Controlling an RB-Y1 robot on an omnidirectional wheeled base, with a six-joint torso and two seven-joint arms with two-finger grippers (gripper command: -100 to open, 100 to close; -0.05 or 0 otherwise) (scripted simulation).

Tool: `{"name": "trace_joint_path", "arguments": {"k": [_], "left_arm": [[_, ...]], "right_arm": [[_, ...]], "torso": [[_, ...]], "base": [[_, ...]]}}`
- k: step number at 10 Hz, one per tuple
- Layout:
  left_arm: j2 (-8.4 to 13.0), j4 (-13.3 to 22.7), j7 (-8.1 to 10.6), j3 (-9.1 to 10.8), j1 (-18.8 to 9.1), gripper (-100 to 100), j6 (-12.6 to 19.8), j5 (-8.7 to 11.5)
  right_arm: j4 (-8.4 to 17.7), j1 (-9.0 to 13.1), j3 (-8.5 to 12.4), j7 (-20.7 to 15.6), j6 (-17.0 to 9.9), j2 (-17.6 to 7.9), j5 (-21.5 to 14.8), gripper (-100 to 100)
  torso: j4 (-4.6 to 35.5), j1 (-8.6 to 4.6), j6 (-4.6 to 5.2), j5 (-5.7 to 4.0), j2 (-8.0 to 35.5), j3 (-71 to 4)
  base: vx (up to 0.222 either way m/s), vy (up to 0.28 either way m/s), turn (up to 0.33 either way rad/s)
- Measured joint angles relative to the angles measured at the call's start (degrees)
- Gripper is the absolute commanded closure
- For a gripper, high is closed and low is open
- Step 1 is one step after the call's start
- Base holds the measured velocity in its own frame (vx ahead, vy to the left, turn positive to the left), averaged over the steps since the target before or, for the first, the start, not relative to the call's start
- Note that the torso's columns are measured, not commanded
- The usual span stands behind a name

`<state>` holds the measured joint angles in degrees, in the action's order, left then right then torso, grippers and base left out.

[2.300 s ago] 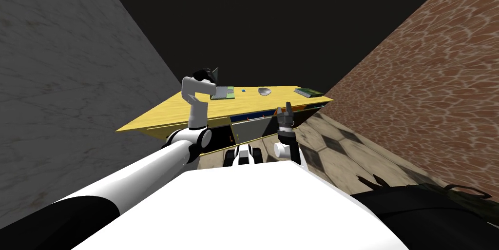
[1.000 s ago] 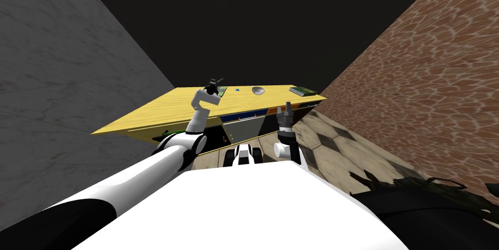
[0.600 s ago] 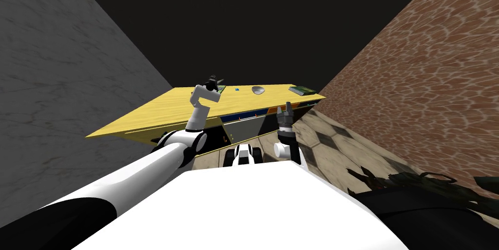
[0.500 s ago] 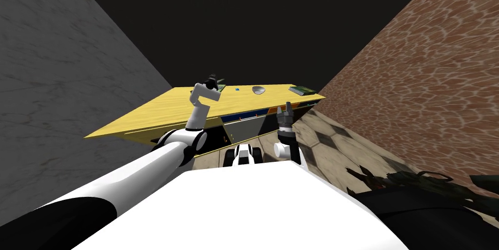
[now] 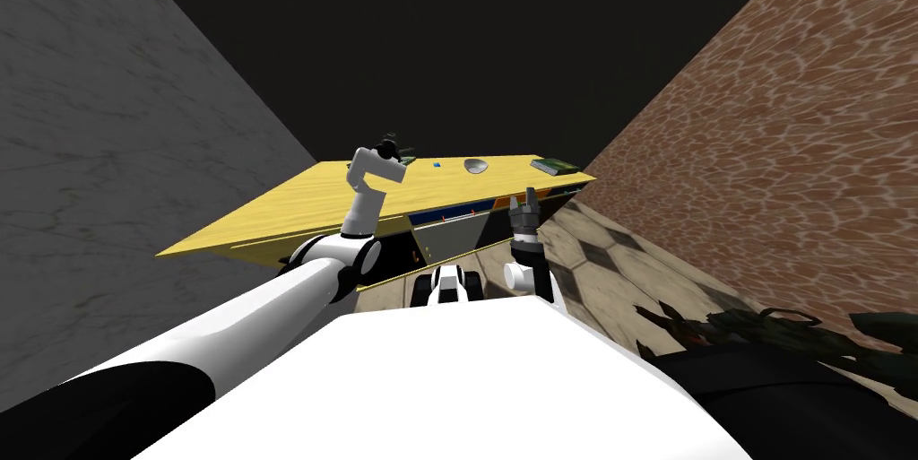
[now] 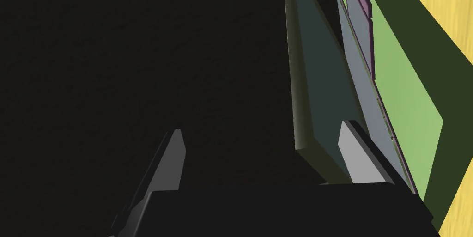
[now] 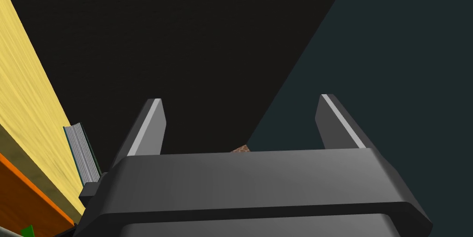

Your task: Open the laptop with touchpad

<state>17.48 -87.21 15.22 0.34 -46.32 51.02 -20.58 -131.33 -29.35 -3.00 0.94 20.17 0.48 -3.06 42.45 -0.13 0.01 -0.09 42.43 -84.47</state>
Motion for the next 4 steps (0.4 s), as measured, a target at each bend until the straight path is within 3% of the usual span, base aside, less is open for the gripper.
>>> {"name": "trace_joint_path", "arguments": {"k": [4], "left_arm": [[0.0,0.1,0.00,0.02,0.1,0,0.1,0.0]], "right_arm": [[0.0,0.0,0.0,0.0,0.0,0.0,0.0,0]], "torso": [[-0.2,0.12,0.01,0.10,-0.1,-0.1]], "base": [[0.000,0.000,0.000]]}}
